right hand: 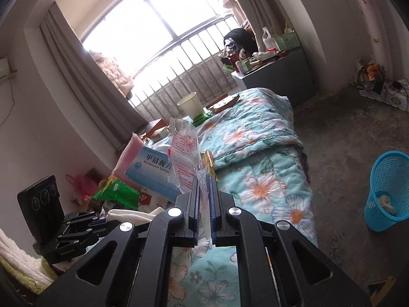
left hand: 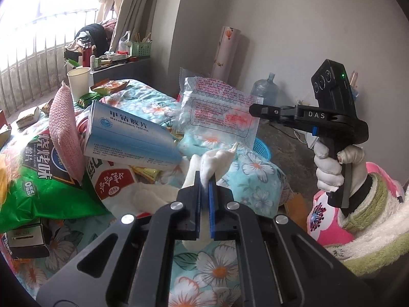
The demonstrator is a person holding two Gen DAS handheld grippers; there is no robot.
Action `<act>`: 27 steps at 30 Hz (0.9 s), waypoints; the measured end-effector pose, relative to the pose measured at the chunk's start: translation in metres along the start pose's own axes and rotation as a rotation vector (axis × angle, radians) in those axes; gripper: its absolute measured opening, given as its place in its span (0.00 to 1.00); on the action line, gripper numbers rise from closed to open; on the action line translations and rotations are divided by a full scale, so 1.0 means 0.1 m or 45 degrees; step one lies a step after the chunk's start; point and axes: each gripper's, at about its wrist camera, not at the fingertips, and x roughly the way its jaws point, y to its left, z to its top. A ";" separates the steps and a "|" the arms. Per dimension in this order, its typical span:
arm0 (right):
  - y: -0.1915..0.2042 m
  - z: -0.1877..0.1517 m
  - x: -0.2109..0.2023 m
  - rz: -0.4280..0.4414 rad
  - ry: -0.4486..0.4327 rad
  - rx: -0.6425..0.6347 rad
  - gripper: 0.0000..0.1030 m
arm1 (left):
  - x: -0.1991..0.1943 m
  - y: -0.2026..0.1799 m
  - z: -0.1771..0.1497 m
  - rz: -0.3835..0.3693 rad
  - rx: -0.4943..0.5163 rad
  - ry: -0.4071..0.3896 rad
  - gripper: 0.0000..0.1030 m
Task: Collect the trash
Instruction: 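Carry tissue and bag to the blue wastebasket and open both tools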
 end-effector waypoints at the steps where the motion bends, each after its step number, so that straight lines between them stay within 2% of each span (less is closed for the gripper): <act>1: -0.02 0.00 -0.06 -0.009 -0.020 0.012 0.07 | -0.03 -0.02 0.01 -0.010 0.000 -0.018 0.03; 14: -0.09 -0.08 -0.48 -0.059 -0.163 0.102 0.07 | -0.38 -0.01 0.42 -0.126 -0.062 -0.230 0.03; 27: -0.25 -0.18 -0.80 -0.060 -0.268 0.154 0.07 | -0.26 0.05 0.72 -0.226 -0.147 -0.259 0.03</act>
